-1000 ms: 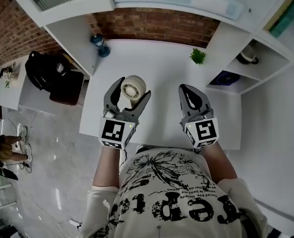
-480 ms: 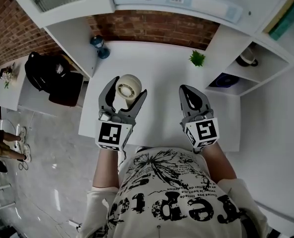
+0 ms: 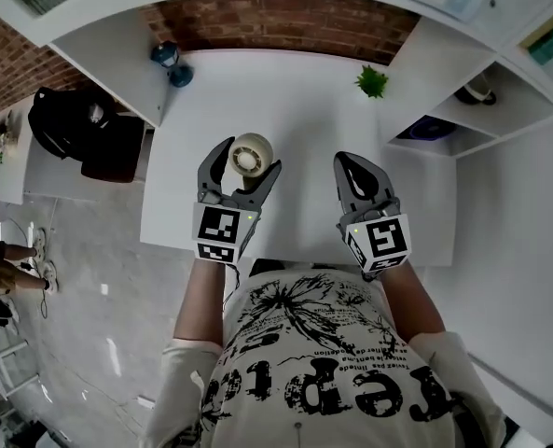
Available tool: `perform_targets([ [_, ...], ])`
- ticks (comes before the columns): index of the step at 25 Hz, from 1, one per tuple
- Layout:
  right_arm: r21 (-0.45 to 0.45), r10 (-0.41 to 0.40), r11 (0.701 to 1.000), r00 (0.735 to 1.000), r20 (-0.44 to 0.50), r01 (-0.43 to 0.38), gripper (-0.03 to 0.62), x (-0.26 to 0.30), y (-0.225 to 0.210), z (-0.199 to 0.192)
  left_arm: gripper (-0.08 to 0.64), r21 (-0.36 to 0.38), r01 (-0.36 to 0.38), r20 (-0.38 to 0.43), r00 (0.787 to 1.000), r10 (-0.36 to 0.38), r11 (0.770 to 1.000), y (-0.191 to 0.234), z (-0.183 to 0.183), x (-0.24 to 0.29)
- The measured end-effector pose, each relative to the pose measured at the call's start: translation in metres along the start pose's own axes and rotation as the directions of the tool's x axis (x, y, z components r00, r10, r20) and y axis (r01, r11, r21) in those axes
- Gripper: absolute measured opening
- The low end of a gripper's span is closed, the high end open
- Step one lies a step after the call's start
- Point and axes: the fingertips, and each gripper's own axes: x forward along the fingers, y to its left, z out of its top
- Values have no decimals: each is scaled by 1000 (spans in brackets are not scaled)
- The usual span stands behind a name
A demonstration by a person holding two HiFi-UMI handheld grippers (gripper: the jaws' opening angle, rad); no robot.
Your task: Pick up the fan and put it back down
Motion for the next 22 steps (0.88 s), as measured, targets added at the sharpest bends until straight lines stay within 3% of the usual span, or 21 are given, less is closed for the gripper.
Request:
perform_targets([
  [4, 26, -7, 1000, 999, -46, 8, 12, 5, -1, -21, 382, 9, 29, -104, 994, -28, 1000, -5, -42, 24],
  [7, 44, -8, 999, 997, -82, 12, 12, 8, -2, -36, 382, -27, 62, -182, 981, -66, 998, -11, -77, 45],
  [12, 72, -27, 997, 991, -134, 36, 12, 8, -10, -59, 382, -80, 103, -315, 941, -124, 991, -24, -134, 70],
  [22, 112, -75, 989, 980, -183, 97, 12, 18, -32, -95, 382, -146, 112, -473, 865, -169, 983, -32, -209, 108],
])
